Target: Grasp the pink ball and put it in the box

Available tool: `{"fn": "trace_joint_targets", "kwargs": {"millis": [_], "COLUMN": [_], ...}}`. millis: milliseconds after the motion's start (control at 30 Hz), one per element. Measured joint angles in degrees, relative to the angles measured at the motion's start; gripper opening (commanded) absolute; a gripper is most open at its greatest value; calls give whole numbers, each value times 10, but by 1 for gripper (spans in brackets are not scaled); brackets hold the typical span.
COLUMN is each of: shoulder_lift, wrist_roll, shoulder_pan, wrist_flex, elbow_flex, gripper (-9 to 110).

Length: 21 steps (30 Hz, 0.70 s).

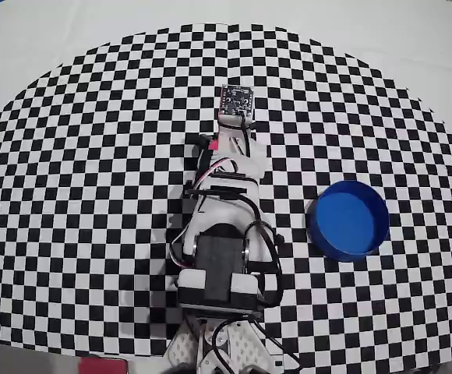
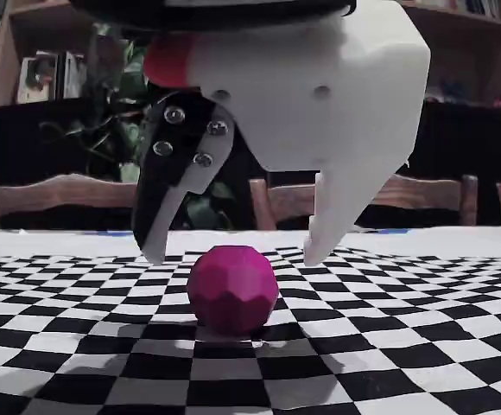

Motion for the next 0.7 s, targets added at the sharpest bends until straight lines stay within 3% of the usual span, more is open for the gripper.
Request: {"fn": "trace_joint_targets", "kwargs": {"millis": [700], "shoulder_lift": [-75], "wrist_roll": [0], "shoulder_pan": [-1], "wrist_flex": [0], "elbow_flex": [-57], "gripper": [29]}}
